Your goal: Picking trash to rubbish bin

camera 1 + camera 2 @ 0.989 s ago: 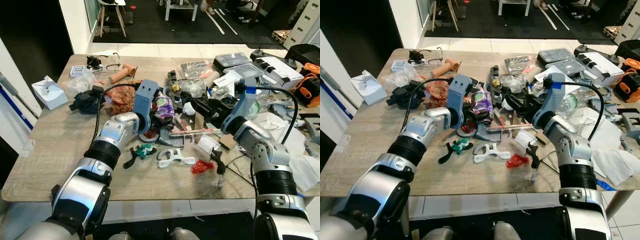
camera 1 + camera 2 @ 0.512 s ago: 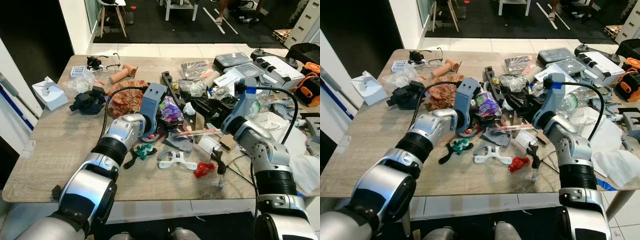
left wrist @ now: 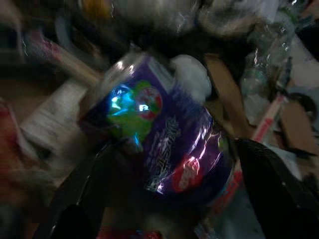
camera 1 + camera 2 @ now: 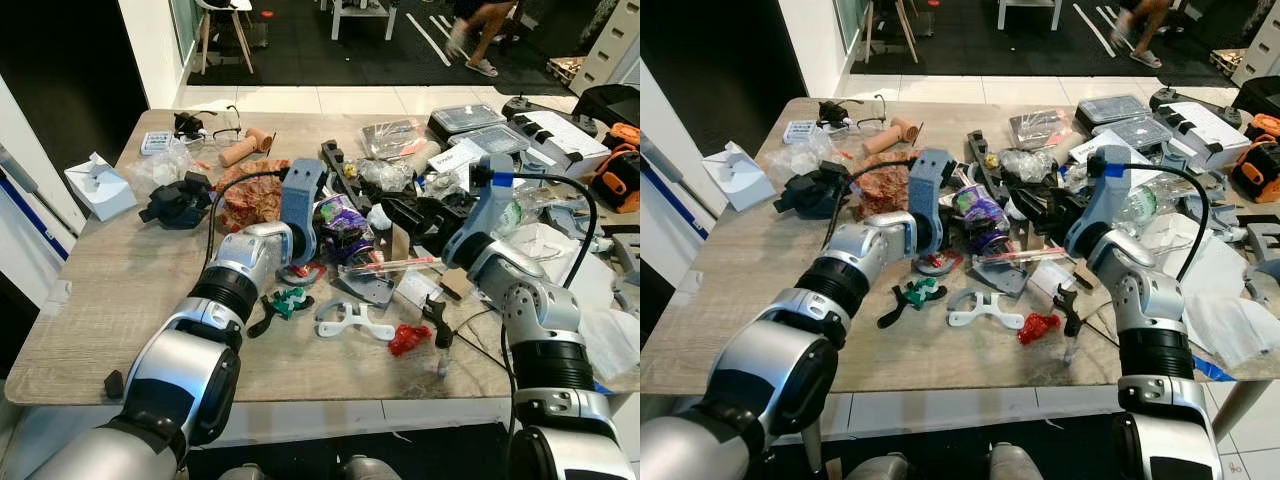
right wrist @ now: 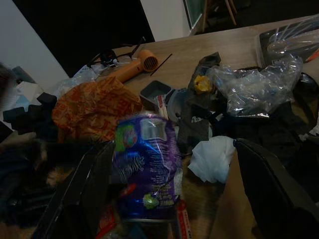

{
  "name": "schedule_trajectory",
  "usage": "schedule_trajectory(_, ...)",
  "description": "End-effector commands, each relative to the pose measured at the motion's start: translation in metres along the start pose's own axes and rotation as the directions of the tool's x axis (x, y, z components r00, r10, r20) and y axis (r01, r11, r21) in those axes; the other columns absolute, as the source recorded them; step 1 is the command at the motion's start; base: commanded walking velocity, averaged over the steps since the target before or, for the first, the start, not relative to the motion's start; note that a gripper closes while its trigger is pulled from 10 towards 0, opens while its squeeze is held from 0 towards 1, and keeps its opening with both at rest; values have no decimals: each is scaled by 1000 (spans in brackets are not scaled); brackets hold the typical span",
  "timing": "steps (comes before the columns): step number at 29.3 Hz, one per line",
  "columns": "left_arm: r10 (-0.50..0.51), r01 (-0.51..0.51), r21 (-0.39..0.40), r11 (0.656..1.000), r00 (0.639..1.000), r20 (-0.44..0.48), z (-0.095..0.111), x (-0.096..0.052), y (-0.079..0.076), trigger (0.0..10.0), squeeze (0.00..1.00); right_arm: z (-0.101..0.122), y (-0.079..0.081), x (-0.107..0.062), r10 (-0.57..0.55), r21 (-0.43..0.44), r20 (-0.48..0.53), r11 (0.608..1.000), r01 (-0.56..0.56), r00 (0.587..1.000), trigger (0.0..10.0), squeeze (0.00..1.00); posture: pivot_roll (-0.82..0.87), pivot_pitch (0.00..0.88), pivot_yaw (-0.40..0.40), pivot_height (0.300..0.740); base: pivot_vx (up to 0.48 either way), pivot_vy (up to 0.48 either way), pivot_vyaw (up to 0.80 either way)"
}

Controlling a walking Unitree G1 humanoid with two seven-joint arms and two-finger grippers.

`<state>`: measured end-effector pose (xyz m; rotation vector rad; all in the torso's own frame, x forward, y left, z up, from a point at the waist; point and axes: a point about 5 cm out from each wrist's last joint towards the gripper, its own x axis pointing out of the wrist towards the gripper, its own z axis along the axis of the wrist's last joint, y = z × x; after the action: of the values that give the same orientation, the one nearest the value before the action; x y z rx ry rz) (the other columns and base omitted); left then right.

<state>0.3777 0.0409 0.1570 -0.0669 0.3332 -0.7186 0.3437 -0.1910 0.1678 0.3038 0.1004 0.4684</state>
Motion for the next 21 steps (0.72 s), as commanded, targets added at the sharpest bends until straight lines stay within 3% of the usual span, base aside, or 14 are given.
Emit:
schedule_trajectory(1, -27, 20, 110, 994, 997, 66, 13, -1, -6, 10000, 0, 1, -2, -3, -7, -6, -6, 1000, 7, 1000, 10000, 0, -97, 0, -6, 740, 0, 0, 0)
schedule_trajectory(2, -39, 11, 214, 977, 991, 126, 25, -4, -9, 10000, 0, 1, -2, -3, -9, -6, -6, 1000, 9, 1000, 10000, 0, -98, 0, -5, 740, 0, 0, 0)
schedule_trajectory(7, -93, 5, 366, 930, 970, 224, 43, -10, -16, 10000, 0, 1, -2, -3, -10, -7, -6, 1000, 10, 1000, 10000, 0, -98, 0, -6, 740, 0, 0, 0)
schedule_trajectory(9, -105, -24, 466, 884, 963, 248, 47, -13, -20, 10000, 0, 1, -2, -3, -9, -7, -8, 1000, 9, 1000, 10000, 0, -98, 0, -7, 740, 0, 0, 0)
schedule_trajectory(10, -105, -24, 466, 884, 963, 248, 47, -13, -20, 10000, 0, 1, -2, -3, -9, -7, -8, 1000, 9, 1000, 10000, 0, -98, 0, -7, 740, 0, 0, 0)
schedule_trajectory(12, -109, -31, 545, 838, 969, 222, 41, -12, -22, 10000, 0, 1, -2, -3, -8, -11, -14, 1000, 8, 1000, 10000, 0, -98, 0, -7, 740, 0, 0, 0)
schedule_trajectory(14, -103, -25, 548, 836, 974, 201, 37, -10, -22, 10000, 0, 1, -2, -4, -8, -13, -17, 1000, 8, 1000, 10000, 0, -99, 0, -5, 740, 0, 0, 0)
schedule_trajectory(17, -21, -22, 541, 841, 997, 74, 18, -6, -13, 10000, 0, 0, -3, -5, -7, -27, -34, 1000, 6, 999, 10000, 0, -102, 0, -4, 740, 0, 0, 0)
schedule_trajectory(19, 23, -44, 518, 854, 999, 47, 14, -7, -7, 10000, 0, 0, -4, -6, -8, -28, -34, 1000, 7, 999, 10000, 0, -102, 0, -4, 740, 0, 0, 0)
schedule_trajectory(21, 51, -68, 534, 843, 998, 46, 14, -8, -4, 10000, 0, 0, -5, -6, -10, -28, -35, 1000, 9, 999, 10000, 0, -100, 0, -5, 740, 0, 0, 0)
